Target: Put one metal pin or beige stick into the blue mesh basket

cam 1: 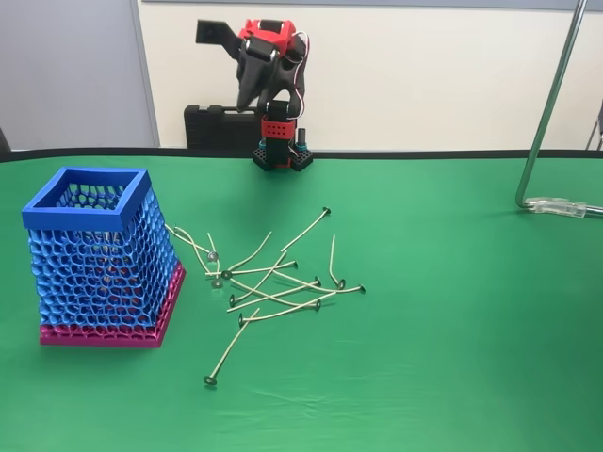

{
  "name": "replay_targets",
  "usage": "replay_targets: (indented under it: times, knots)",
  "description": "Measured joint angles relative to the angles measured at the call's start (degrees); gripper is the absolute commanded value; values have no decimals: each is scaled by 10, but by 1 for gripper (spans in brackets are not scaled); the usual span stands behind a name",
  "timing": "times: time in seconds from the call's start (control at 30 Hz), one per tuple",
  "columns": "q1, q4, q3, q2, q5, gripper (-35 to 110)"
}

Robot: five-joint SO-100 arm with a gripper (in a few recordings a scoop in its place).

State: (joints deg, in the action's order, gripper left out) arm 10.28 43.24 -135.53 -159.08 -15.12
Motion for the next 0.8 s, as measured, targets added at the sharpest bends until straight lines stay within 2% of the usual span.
replay_targets:
  times: [0.47, 0.8]
  knots:
    - [-43, 88, -223, -238, 39, 0]
    - [-35, 58, -353, -303, 47, 0]
